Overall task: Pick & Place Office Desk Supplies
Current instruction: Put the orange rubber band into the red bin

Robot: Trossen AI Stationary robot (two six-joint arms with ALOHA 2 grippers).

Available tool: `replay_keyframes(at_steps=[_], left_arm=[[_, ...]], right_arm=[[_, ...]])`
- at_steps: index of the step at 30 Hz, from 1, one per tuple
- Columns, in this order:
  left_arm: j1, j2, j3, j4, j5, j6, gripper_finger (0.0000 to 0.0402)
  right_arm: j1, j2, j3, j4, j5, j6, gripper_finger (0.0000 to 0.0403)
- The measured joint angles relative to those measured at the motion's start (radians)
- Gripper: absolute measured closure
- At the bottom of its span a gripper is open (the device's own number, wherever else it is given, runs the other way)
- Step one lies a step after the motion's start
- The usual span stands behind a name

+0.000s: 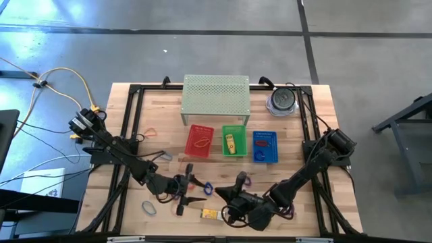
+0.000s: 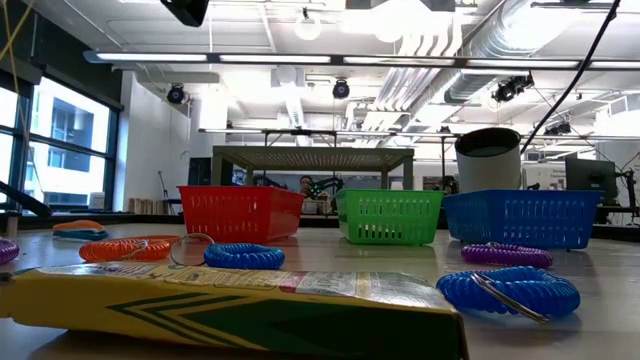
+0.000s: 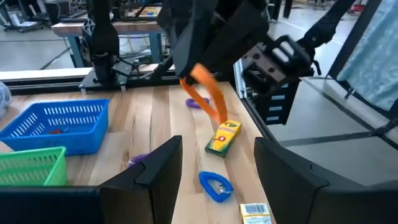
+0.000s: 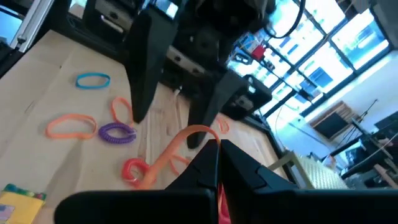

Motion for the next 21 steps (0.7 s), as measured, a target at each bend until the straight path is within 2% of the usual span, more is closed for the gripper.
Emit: replay_keyframes(at_steps=[6,21], left_arm=[[0.023,0.0,0.0,-0.001,-0.012,-0.047,0.0209],[0.049,0.047,0.0,0.032,-0.004,-0.058,0.0209]], right_arm=[[-0.003,-0.001,0.0,0.061,-0.029,-0.074,0.04],[-0.047,0.003,0.0,0.042,-0.042,-0.079,0.04]])
